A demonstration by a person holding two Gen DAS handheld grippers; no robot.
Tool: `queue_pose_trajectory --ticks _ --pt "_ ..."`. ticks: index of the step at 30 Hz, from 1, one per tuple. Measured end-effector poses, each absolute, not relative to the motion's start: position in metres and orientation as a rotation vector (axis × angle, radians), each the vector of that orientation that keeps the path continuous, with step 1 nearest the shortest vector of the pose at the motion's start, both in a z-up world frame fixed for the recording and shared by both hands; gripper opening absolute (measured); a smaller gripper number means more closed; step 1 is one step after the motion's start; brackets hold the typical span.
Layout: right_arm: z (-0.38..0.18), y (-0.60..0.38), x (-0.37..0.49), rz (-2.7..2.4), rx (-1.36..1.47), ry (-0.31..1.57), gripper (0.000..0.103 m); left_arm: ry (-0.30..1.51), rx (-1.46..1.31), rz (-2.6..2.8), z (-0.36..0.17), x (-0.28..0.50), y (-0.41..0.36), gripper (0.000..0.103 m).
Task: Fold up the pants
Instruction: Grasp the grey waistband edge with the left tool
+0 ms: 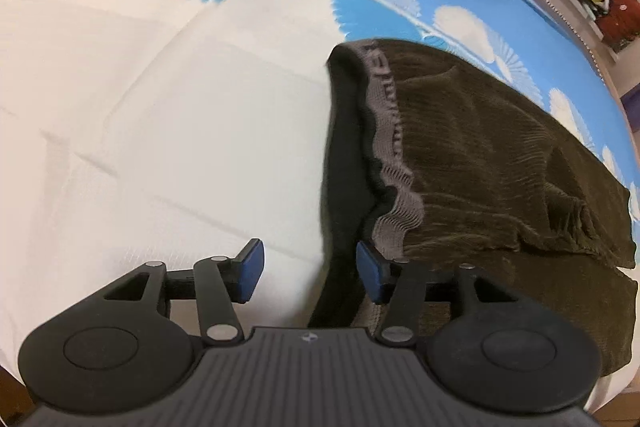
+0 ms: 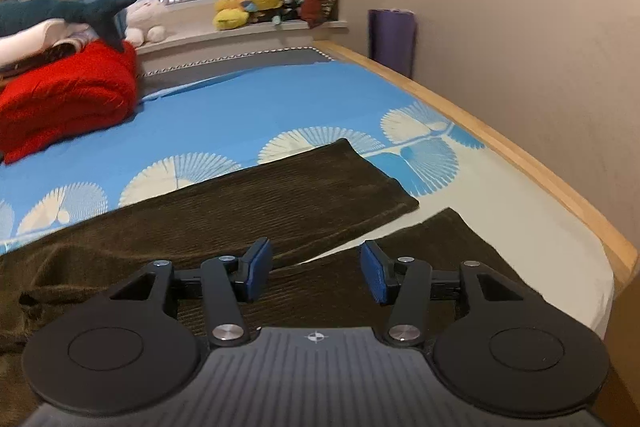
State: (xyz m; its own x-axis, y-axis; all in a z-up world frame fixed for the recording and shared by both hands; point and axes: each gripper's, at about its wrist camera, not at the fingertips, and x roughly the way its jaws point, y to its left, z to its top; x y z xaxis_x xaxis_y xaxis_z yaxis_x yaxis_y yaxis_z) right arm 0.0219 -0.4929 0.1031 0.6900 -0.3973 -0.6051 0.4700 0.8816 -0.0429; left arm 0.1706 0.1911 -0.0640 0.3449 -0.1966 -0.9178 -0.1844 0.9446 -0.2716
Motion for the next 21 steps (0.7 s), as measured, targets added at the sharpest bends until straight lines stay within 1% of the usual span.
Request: queue_pose_trajectory --ticks 2,4,12,13,15,16,17,18,20,21 --pt "0.101 -0.498 0.019 -0.492 0.149 0.656 0.053 1.242 -0.356 -0.026 -0.067 0.171 0.187 0.065" --pt "0.099 -0.504 0.018 -0.489 0.178 0.662 0.053 1.259 -0.347 -0.056 -0.071 0.171 0.180 0.069" --pt "0.093 -0.507 0.021 -0.477 0.195 0.690 0.053 1.330 -0.093 -0.110 -0.089 0.163 0.134 0.070" --pt "0.093 -0.505 0.022 -0.472 0.187 0.693 0.053 1.326 -0.079 -0.117 -0.089 0.162 0.132 0.068" --pt "0.093 -0.501 0.023 -0.462 0.169 0.698 0.053 1.314 -0.063 -0.149 -0.089 0.159 0.129 0.056" --pt "0.093 -0.499 0.023 -0.457 0.162 0.699 0.053 1.313 -0.072 -0.171 -0.088 0.159 0.129 0.042" --pt "0.093 -0.497 0.024 -0.453 0.154 0.701 0.053 1.308 -0.076 -0.185 -0.087 0.158 0.128 0.037" --pt "0.093 -0.496 0.024 -0.449 0.146 0.702 0.053 1.299 -0.055 -0.197 -0.086 0.156 0.126 0.035" --pt "0.093 -0.493 0.026 -0.443 0.132 0.704 0.053 1.283 -0.017 -0.217 -0.083 0.153 0.122 0.026" --pt "0.092 -0.491 0.027 -0.441 0.126 0.706 0.053 1.272 -0.004 -0.223 -0.082 0.152 0.121 0.024"
